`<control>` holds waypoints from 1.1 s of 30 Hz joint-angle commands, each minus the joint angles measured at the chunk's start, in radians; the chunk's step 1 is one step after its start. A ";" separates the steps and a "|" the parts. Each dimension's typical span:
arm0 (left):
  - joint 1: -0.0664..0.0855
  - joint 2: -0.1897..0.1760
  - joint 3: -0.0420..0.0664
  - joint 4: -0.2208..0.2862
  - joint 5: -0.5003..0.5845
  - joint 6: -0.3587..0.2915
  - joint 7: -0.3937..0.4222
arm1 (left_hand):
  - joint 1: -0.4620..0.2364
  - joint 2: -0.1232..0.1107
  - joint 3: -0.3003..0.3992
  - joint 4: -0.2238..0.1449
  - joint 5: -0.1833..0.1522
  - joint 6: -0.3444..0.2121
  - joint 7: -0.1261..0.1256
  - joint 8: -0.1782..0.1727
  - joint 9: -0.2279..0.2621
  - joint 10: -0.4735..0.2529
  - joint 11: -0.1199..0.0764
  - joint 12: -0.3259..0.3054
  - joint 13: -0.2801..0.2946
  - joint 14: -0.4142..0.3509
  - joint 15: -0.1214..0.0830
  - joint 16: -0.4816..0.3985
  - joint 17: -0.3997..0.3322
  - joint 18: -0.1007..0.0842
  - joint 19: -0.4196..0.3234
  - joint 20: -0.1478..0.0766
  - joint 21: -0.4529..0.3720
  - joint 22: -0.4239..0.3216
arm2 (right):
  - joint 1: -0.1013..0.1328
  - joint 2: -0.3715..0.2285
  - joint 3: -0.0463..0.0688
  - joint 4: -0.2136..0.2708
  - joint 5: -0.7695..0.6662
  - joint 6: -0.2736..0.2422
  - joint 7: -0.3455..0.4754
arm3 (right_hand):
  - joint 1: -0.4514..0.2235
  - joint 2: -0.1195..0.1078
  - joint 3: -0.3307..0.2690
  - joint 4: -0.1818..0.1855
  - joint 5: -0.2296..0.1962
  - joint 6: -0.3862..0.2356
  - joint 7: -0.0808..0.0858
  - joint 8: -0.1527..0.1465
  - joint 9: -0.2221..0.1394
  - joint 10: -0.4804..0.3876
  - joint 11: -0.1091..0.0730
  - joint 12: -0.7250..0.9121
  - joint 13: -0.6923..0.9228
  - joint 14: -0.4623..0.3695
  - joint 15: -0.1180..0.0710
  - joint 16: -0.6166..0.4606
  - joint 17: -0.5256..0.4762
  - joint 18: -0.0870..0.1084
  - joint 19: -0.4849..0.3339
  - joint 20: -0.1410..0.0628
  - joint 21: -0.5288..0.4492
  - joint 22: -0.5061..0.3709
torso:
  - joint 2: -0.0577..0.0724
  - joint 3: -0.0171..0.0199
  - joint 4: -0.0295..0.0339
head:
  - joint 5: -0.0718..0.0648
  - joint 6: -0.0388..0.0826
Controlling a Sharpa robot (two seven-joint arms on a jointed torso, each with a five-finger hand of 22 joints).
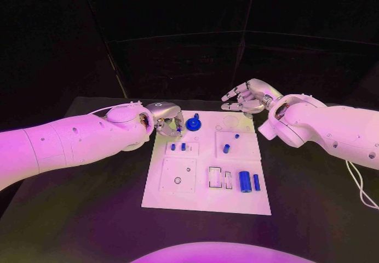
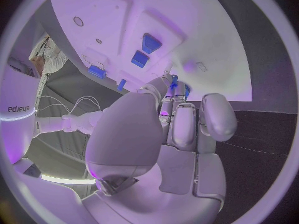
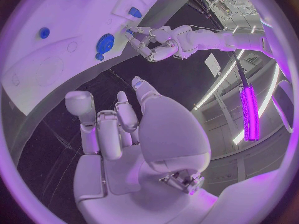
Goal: Assemble the parts on the task board
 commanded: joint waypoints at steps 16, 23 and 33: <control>0.001 0.004 0.001 0.010 0.028 0.034 0.000 | -0.011 -0.008 0.007 -0.001 0.003 0.008 0.001 -0.008 -0.001 0.007 -0.001 -0.006 0.000 0.026 0.007 0.005 -0.001 -0.011 -0.001 0.005 0.008 0.003 | 0.001 0.003 0.001 -0.002 0.000 0.006 0.009 | 0.000 0.009 -0.004 0.002 0.007 0.002 -0.001 0.005 0.000 -0.001 -0.004 0.000 0.000 0.062 -0.007 -0.006 0.077 0.011 0.001 -0.004 -0.004 -0.001 | 0.000 0.0003 -0.0001 | 0.002 -0.002; 0.000 0.004 0.001 0.016 0.030 0.034 0.001 | -0.011 -0.008 0.007 -0.001 0.003 0.008 0.001 -0.008 -0.001 0.007 -0.001 -0.006 0.000 0.026 0.007 0.005 -0.001 -0.011 -0.001 0.005 0.008 0.003 | 0.001 0.004 0.001 -0.002 0.000 0.006 0.009 | 0.000 0.009 -0.004 0.002 0.007 0.002 -0.001 0.005 0.000 -0.001 -0.004 0.000 0.000 0.062 -0.007 -0.006 0.077 0.011 0.001 -0.004 -0.004 -0.001 | 0.000 -0.0004 0.0002 | 0.000 -0.003; 0.000 0.007 0.000 0.013 0.030 0.042 -0.002 | -0.012 -0.008 0.009 -0.002 0.003 0.009 0.001 -0.008 -0.001 0.008 -0.001 -0.007 0.000 0.026 0.007 0.005 -0.001 -0.010 -0.002 0.005 0.007 0.003 | 0.001 0.005 0.001 -0.002 0.000 0.006 0.009 | 0.000 0.009 -0.004 0.002 0.007 0.002 -0.001 0.005 0.000 -0.001 -0.004 0.000 0.000 0.062 -0.007 -0.006 0.077 0.011 0.001 -0.004 -0.004 -0.001 | 0.000 0.0000 0.0002 | 0.001 -0.005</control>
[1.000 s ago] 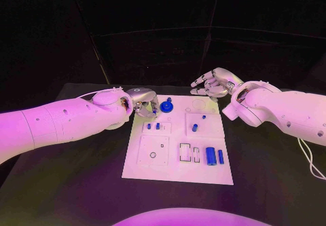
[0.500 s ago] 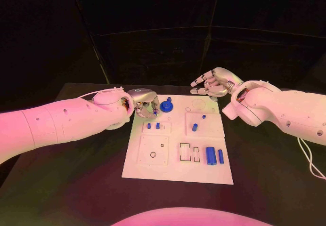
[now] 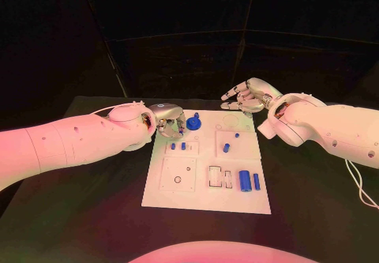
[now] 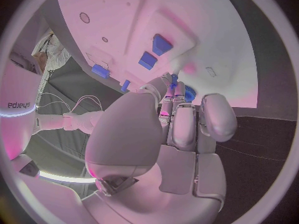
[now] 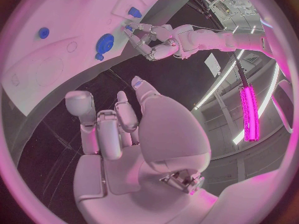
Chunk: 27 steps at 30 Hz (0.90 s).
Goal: Assemble the parts on the task board
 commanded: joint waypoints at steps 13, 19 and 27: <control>0.001 0.005 0.001 -0.001 0.006 0.032 -0.007 | -0.007 -0.003 0.008 0.000 0.006 0.010 0.000 -0.004 -0.001 0.010 -0.002 -0.005 0.002 0.026 0.006 0.006 -0.001 -0.010 -0.002 0.005 0.004 0.002 | 0.002 0.001 0.001 0.001 0.000 0.005 0.008 | 0.000 0.009 -0.004 0.002 0.007 0.002 -0.001 0.005 0.000 -0.001 -0.004 0.000 0.001 0.062 -0.007 -0.006 0.078 0.011 0.001 -0.004 -0.004 -0.001 | 0.001 -0.0004 0.0007 | 0.000 -0.006; 0.001 0.006 0.001 -0.005 0.006 0.043 -0.014 | -0.007 -0.004 0.009 -0.001 0.006 0.011 0.000 -0.004 -0.001 0.011 -0.002 -0.006 0.002 0.026 0.006 0.006 -0.002 -0.010 -0.003 0.005 0.004 0.002 | 0.002 0.001 0.001 0.001 0.000 0.005 0.008 | 0.001 0.009 -0.004 0.001 0.007 0.003 -0.002 0.006 0.000 0.000 -0.004 0.001 0.001 0.062 -0.008 -0.007 0.077 0.011 0.001 -0.005 -0.004 -0.001 | 0.000 -0.0003 0.0003 | 0.000 -0.007; 0.001 0.007 0.000 -0.008 0.006 0.045 -0.015 | -0.013 -0.014 0.016 -0.005 0.005 -0.003 0.005 -0.017 -0.006 0.000 0.004 -0.020 0.000 0.026 0.010 0.009 -0.001 -0.011 -0.005 0.007 0.007 0.007 | 0.002 0.001 0.001 0.001 0.000 0.006 0.008 | 0.001 0.009 -0.004 0.001 0.007 0.003 -0.002 0.006 0.000 0.000 -0.004 0.001 0.001 0.062 -0.008 -0.007 0.077 0.011 0.001 -0.005 -0.004 -0.001 | 0.001 -0.0009 0.0002 | 0.000 -0.008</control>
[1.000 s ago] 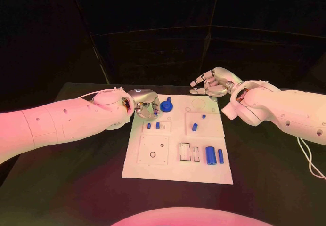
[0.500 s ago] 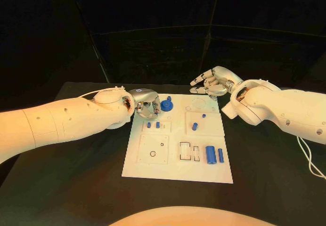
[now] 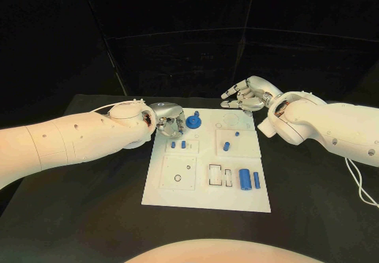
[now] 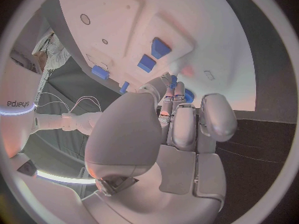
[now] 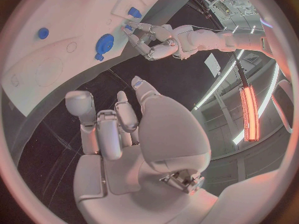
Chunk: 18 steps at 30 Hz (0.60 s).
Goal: Assemble the parts on the task board
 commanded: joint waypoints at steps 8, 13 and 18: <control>-0.001 0.003 0.000 -0.003 0.003 0.018 -0.006 | -0.010 -0.013 0.014 -0.004 0.003 -0.020 0.006 -0.018 -0.006 -0.014 0.013 -0.019 -0.002 0.025 0.014 0.005 -0.004 -0.011 -0.004 0.007 0.006 0.003 | 0.002 0.001 0.001 0.001 0.000 0.006 0.008 | 0.001 0.009 -0.004 0.001 0.004 0.003 -0.002 0.006 0.000 0.000 -0.004 0.001 0.001 0.062 -0.008 -0.007 0.077 0.011 0.001 -0.005 -0.004 -0.001 | 0.000 0.0006 0.0000 | 0.001 -0.004; -0.001 0.005 0.000 -0.008 0.003 0.020 -0.006 | -0.014 -0.015 0.016 -0.004 0.002 -0.020 0.007 -0.020 -0.006 -0.018 0.014 -0.024 -0.003 0.024 0.015 0.005 -0.005 -0.010 -0.005 0.008 0.005 0.002 | 0.002 0.001 0.001 0.001 0.000 0.006 0.009 | 0.001 0.009 -0.004 0.001 0.004 0.003 -0.002 0.006 0.000 0.000 -0.004 0.001 0.001 0.062 -0.008 -0.007 0.077 0.011 0.001 -0.005 -0.004 -0.001 | 0.000 0.0003 -0.0001 | 0.001 -0.004; -0.001 0.009 0.000 -0.009 0.003 0.021 -0.004 | -0.016 -0.016 0.016 -0.003 0.002 -0.020 0.007 -0.020 -0.006 -0.019 0.015 -0.026 -0.003 0.024 0.016 0.005 -0.005 -0.010 -0.005 0.009 0.005 0.003 | 0.001 0.002 0.001 0.001 0.000 0.006 0.009 | 0.001 0.009 -0.004 0.001 0.004 0.003 -0.002 0.006 0.000 0.000 -0.004 0.001 0.001 0.062 -0.008 -0.007 0.077 0.011 0.001 -0.005 -0.004 -0.001 | -0.001 0.0006 -0.0004 | 0.002 -0.005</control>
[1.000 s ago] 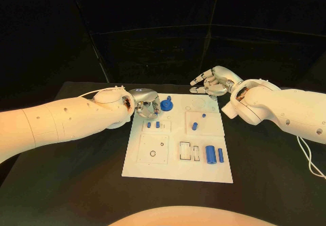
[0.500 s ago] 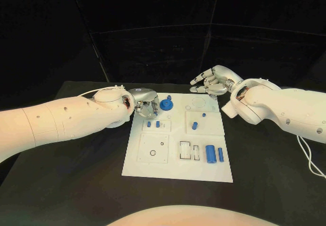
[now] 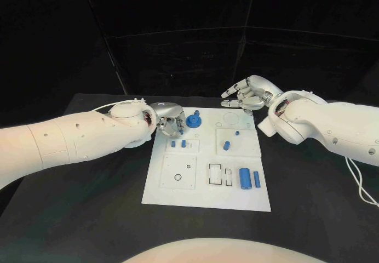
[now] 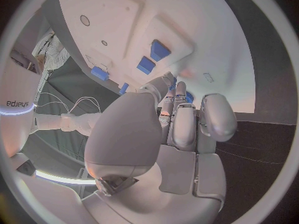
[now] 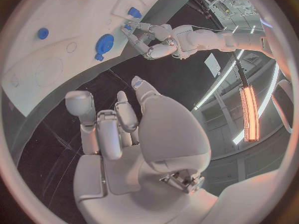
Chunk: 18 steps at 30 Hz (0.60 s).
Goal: Assemble the parts on the task board
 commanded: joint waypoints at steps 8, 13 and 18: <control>0.001 0.006 0.000 -0.003 0.003 0.024 -0.008 | -0.012 -0.007 0.008 0.003 0.001 -0.003 0.001 -0.004 -0.001 -0.006 0.002 -0.009 -0.001 0.023 0.010 0.005 -0.003 -0.010 -0.003 0.007 0.001 0.000 | 0.001 0.001 0.001 0.001 0.000 0.006 0.009 | 0.001 0.009 -0.004 0.001 0.004 0.003 -0.002 0.006 0.000 0.000 -0.004 0.001 0.001 0.062 -0.008 -0.007 0.077 0.011 0.001 -0.005 -0.004 -0.001 | 0.000 0.0001 -0.0008 | 0.000 0.000; 0.001 0.006 0.000 -0.005 0.003 0.029 -0.011 | -0.015 -0.010 0.008 0.003 0.000 -0.004 0.001 -0.006 -0.002 -0.009 0.003 -0.012 -0.002 0.023 0.010 0.004 -0.005 -0.010 -0.004 0.008 0.001 0.001 | 0.001 0.001 0.001 0.000 0.000 0.006 0.009 | 0.001 0.009 -0.004 0.001 0.004 0.003 -0.002 0.006 0.000 0.000 -0.004 0.001 0.001 0.062 -0.008 -0.007 0.077 0.011 0.001 -0.005 -0.004 -0.001 | 0.000 0.0000 0.0000 | -0.002 -0.001; 0.001 0.005 0.000 -0.004 0.003 0.033 -0.014 | -0.020 -0.016 0.010 0.003 0.000 -0.019 0.002 -0.018 -0.006 -0.014 0.005 -0.020 -0.001 0.022 0.012 0.004 -0.008 -0.009 -0.005 0.010 0.000 0.001 | 0.001 0.002 0.001 0.000 0.000 0.006 0.009 | 0.001 0.009 -0.004 0.001 0.004 0.003 -0.002 0.006 0.000 0.000 -0.004 0.001 0.001 0.062 -0.008 -0.007 0.077 0.011 0.001 -0.005 -0.004 -0.001 | -0.001 -0.0002 -0.0001 | -0.002 -0.001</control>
